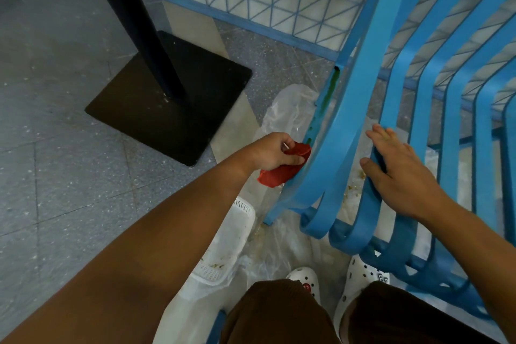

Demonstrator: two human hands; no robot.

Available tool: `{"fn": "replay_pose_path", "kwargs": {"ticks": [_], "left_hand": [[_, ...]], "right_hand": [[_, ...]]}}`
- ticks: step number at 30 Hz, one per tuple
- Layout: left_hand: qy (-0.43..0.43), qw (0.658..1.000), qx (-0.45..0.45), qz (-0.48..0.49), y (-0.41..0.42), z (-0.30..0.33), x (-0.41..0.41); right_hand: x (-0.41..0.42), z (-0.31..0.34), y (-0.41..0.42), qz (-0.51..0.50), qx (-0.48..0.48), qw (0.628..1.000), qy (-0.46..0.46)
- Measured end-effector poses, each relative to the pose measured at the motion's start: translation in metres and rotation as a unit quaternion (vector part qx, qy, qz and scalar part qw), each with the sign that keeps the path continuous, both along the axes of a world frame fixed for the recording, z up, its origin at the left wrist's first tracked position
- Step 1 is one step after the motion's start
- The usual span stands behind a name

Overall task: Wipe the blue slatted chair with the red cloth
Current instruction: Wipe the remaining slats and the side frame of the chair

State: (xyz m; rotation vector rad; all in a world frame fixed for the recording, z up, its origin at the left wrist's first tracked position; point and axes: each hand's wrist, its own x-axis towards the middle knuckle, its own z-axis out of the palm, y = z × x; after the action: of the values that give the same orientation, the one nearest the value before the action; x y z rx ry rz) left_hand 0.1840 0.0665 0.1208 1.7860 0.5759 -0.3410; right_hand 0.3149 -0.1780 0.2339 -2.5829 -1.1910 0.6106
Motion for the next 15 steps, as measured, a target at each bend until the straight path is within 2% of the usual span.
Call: {"fn": "replay_pose_path", "kwargs": {"ticks": [6,15], "left_hand": [[0.026,0.994,-0.017,-0.101,-0.001,-0.020,-0.024],[-0.021,0.999,-0.011,-0.048,0.000,-0.009,-0.021]], "right_hand": [[0.000,0.002,-0.001,-0.002,0.009,1.000,0.002],[0.000,0.001,0.000,-0.004,0.009,1.000,0.007]]}}
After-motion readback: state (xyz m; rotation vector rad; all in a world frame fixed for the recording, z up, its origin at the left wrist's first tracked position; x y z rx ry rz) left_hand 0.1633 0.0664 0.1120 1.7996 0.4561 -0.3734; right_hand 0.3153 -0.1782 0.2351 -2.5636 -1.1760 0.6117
